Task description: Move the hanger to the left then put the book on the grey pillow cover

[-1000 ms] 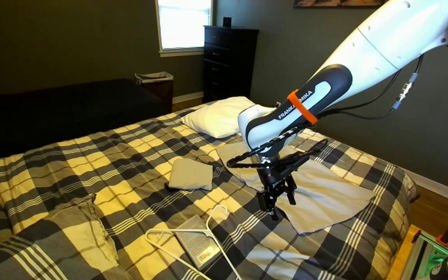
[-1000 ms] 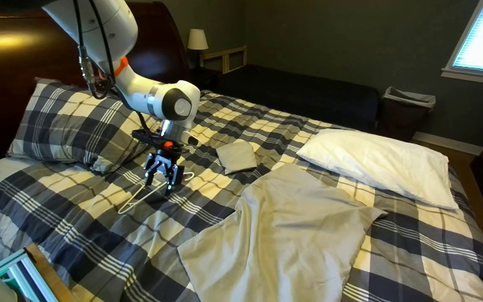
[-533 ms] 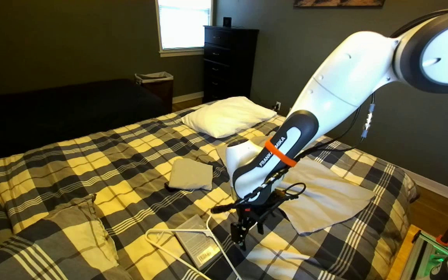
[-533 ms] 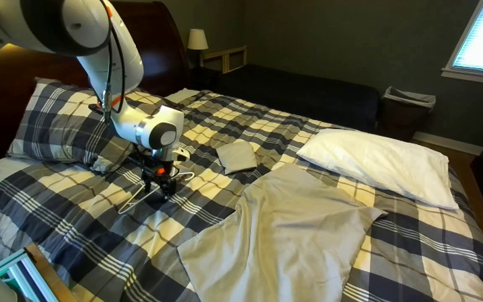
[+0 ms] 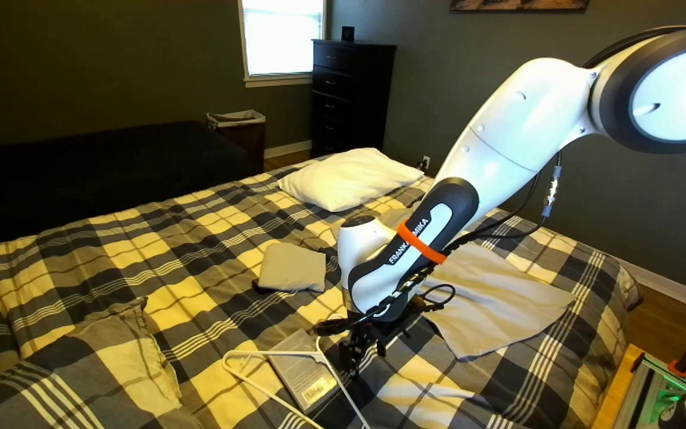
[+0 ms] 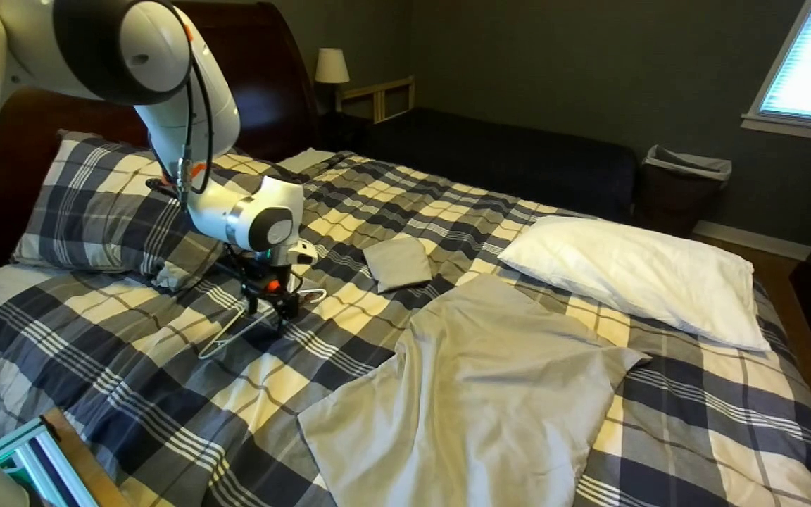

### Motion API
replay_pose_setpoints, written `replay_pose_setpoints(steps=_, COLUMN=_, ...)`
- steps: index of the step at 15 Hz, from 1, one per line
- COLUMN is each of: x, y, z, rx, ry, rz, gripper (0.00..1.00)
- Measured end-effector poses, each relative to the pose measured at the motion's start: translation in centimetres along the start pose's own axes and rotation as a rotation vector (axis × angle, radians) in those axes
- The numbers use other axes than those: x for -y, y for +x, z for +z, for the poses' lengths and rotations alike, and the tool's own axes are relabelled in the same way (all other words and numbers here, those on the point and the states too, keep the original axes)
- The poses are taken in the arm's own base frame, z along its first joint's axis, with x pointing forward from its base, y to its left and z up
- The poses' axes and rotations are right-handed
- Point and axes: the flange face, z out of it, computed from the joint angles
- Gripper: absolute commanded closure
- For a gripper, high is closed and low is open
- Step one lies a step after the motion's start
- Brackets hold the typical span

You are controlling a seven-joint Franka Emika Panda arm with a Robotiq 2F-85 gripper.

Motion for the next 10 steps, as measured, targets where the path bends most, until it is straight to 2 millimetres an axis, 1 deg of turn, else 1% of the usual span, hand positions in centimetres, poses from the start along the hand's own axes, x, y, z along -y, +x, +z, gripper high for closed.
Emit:
replay_pose_setpoints(steps=3, x=0.2, y=1.0, z=-0.6, rx=-0.106, ry=0.018, rz=-0.002, gripper=0.00)
replay_pose_setpoints(steps=4, x=0.3, y=1.2, z=-0.6, rx=-0.139, ry=0.021, rz=-0.005, gripper=0.04)
replay_pose_setpoints(steps=5, x=0.4, y=1.4, z=-0.5, rx=-0.166, ry=0.022, rz=-0.009, gripper=0.12)
replay_pose_setpoints(steps=6, x=0.5, y=1.4, z=-0.3, rx=-0.185, ry=0.021, rz=-0.014, gripper=0.15)
replay_pose_setpoints(steps=7, x=0.7, y=1.3, z=0.1, rx=-0.198, ry=0.020, rz=-0.021, gripper=0.22)
replay_pose_setpoints(steps=8, x=1.0, y=1.2, z=0.5, rx=-0.209, ry=0.015, rz=-0.031, gripper=0.31)
replay_pose_setpoints(steps=9, x=1.3, y=1.2, z=1.0, rx=-0.220, ry=0.006, rz=-0.044, gripper=0.35)
replay_pose_setpoints(steps=10, x=1.6, y=1.1, z=1.4, rx=-0.229, ry=-0.005, rz=-0.055, gripper=0.35)
